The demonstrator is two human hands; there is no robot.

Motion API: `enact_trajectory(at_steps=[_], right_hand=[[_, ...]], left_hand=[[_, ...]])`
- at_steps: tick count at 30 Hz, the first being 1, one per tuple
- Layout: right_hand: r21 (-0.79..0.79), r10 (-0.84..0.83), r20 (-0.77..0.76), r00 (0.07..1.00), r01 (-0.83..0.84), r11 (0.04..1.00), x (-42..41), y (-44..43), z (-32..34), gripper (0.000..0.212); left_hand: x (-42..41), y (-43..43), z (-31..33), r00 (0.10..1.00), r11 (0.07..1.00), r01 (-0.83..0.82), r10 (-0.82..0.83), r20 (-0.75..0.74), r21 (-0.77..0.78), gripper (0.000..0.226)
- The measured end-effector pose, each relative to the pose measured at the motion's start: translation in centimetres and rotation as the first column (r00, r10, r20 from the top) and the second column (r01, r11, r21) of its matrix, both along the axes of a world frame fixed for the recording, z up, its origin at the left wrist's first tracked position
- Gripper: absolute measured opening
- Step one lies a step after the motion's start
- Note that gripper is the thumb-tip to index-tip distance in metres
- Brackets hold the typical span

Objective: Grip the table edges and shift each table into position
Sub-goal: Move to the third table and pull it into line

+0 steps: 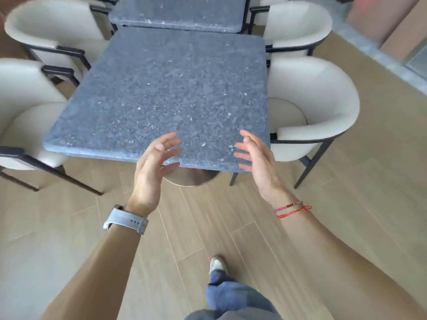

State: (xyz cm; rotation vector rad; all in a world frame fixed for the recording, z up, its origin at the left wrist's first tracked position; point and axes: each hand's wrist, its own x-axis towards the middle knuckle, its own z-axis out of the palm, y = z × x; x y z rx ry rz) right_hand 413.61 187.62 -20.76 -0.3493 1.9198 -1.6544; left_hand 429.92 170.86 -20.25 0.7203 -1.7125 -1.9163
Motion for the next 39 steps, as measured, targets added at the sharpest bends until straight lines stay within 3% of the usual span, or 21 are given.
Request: enact_trajectory(at_steps=[3,10,25,28,33,39], right_hand=[[0.012,-0.028,0.011,1.000,0.028,1.000,-1.1,-0.9,-0.5,0.039],[0.033,-0.092,0.012,0.996,0.092,0.995,-1.2,-2.1,-0.9,0.058],[0.116,-0.199,-0.110,0.974,0.212,0.970,12.9,-6.6,0.3,0.026],[0.129,-0.209,-0.130,0.969,0.226,0.966,14.2,-6.9,0.7,0.030],[0.152,-0.206,-0.123,0.971,0.223,0.963,14.4,-7.1,0.3,0.038],[0.167,-0.181,-0.120,0.976,0.200,0.966,13.0,-7.9,-1.9,0.037]], left_hand=[[-1.6,-1.5,-0.1,1.000,1.000,0.025,-0.025,0.012,-0.006,0.054],[-3.6,-3.9,0.0,0.995,0.995,0.096,-0.096,0.014,0.010,0.053],[8.1,-11.1,-0.6,0.974,0.973,0.228,-0.228,-0.016,0.032,0.056],[8.9,-11.6,-0.6,0.972,0.972,0.235,-0.235,-0.013,0.024,0.056],[8.7,-11.3,-1.1,0.976,0.977,0.215,-0.214,0.030,-0.011,0.052],[7.2,-11.0,-2.9,0.941,0.941,0.322,-0.306,0.145,-0.107,0.041]])
